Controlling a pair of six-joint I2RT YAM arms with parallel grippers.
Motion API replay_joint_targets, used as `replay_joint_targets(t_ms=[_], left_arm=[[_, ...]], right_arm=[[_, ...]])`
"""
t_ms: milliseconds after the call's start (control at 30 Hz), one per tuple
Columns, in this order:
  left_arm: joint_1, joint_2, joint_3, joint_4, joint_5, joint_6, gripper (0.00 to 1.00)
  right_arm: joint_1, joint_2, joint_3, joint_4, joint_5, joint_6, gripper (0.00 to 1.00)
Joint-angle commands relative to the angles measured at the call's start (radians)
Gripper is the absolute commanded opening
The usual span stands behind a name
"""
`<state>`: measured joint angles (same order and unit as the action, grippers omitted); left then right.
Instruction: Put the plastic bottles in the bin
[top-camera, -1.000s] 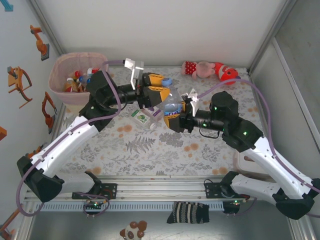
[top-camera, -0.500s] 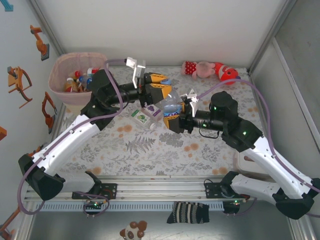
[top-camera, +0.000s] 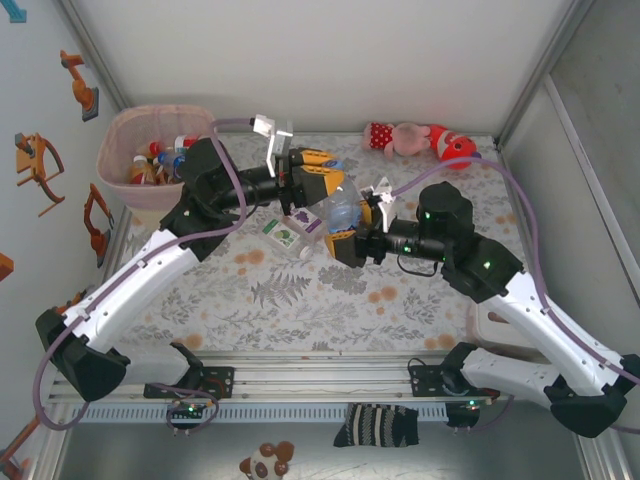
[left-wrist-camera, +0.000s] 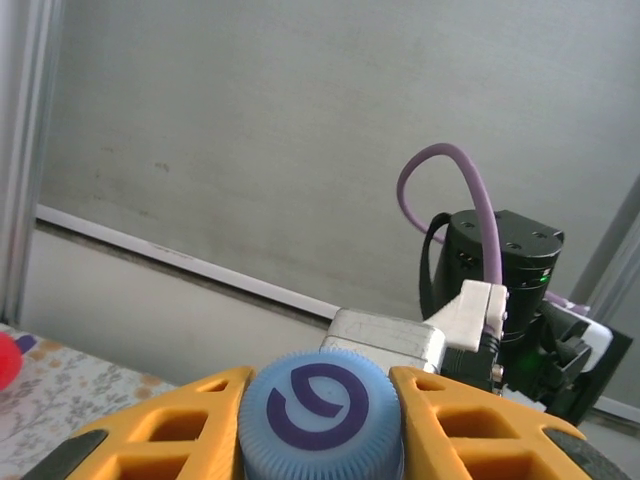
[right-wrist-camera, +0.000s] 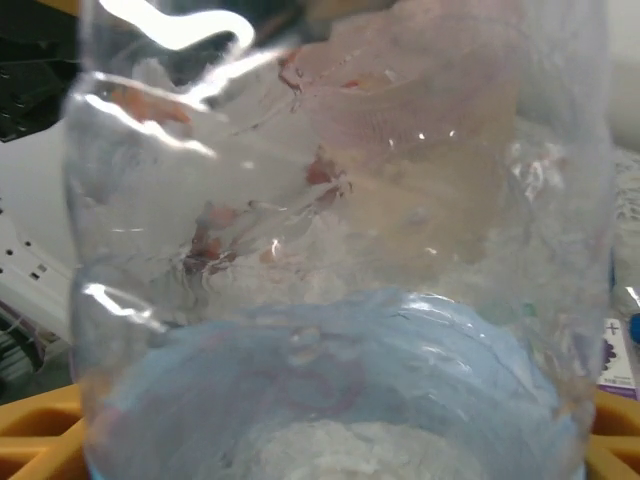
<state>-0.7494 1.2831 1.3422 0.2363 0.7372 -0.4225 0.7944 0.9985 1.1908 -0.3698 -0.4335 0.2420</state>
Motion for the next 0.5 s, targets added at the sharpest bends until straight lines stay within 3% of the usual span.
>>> replay_joint_targets(t_ms=[0, 233, 467], left_arm=[[0.011, -0.044, 0.032, -0.072, -0.078, 0.098, 0.23], [0.095, -0.108, 0.037, -0.208, -0.259, 0.139, 0.21], [0.260, -0.169, 0.071, -0.345, -0.510, 0.128, 0.20]], right_arm=[[0.005, -0.025, 0.012, -0.009, 0.060, 0.007, 0.83], [0.005, -0.080, 0.010, -0.039, 0.170, -0.007, 0.87], [0.005, -0.102, 0.014, -0.061, 0.216, -0.017, 0.87]])
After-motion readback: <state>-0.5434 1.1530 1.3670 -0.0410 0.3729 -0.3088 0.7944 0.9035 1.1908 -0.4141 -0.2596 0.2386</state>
